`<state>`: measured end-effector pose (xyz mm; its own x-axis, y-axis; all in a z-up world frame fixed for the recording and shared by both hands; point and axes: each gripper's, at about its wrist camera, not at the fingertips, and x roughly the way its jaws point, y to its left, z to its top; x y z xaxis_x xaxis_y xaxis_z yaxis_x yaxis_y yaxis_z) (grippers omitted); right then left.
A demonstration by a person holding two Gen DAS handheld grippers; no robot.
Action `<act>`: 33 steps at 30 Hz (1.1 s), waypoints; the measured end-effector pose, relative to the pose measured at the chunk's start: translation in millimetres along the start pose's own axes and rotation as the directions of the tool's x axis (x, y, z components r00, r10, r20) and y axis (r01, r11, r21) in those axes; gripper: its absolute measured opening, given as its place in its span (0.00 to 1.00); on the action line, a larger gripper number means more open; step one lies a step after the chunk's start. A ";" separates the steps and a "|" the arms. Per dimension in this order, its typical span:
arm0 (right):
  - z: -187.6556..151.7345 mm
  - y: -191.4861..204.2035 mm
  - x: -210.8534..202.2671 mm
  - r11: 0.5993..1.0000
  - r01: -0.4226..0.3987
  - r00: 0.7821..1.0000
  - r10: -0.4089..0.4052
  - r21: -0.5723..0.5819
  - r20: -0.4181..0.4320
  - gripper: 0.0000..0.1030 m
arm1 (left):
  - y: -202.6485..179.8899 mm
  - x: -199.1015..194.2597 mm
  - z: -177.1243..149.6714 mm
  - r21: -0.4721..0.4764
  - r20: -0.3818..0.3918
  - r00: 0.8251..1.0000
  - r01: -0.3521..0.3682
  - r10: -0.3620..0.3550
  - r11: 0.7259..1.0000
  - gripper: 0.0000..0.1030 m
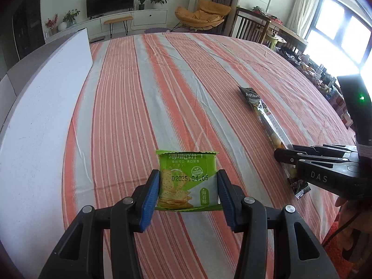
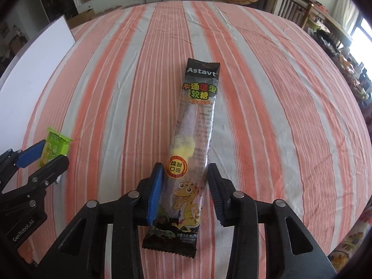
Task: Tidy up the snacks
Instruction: 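Carry green packet and snack stick into the box and open both tools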
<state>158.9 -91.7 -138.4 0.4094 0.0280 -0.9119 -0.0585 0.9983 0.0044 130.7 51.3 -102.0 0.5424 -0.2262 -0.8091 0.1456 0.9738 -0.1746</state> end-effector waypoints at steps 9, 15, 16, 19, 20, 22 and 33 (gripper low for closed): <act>-29.6 -55.2 -45.4 0.887 -0.380 0.925 0.360 0.262 0.125 0.16 | 5.9 -96.8 -10.5 -0.075 0.136 0.975 0.187 -0.176 0.979 0.47; -38.4 -73.9 -66.9 0.721 -0.598 0.800 0.567 0.350 0.197 0.16 | 36.0 -157.4 -15.2 -0.149 0.227 0.939 0.294 -0.257 0.944 0.47; -36.4 -68.2 -73.2 0.715 -0.611 0.790 0.580 0.340 0.200 0.16 | 45.1 -167.0 -15.8 -0.166 0.238 0.934 0.309 -0.266 0.937 0.47; -25.8 -37.8 -100.3 0.710 -0.651 0.759 0.618 0.270 0.204 0.16 | 80.7 -201.8 -14.6 -0.207 0.290 0.927 0.303 -0.237 0.930 0.47; -21.0 -24.3 -110.9 0.705 -0.669 0.743 0.637 0.237 0.204 0.16 | 96.8 -214.9 -14.8 -0.220 0.310 0.927 0.286 -0.211 0.933 0.47; -8.8 12.0 -132.2 0.685 -0.709 0.705 0.682 0.166 0.195 0.17 | 129.8 -236.8 -14.0 -0.246 0.338 0.931 0.231 -0.140 0.941 0.47; 43.6 249.1 -164.2 0.630 -0.759 0.632 0.774 -0.164 0.051 0.25 | 260.8 -228.6 -27.9 -0.398 0.243 0.919 -0.197 0.310 0.896 0.50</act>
<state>116.8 154.6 30.4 0.2595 0.7926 -0.5518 -0.4966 0.5996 0.6276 21.5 357.5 21.7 0.7446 0.0881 -0.6616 -0.3055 0.9263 -0.2205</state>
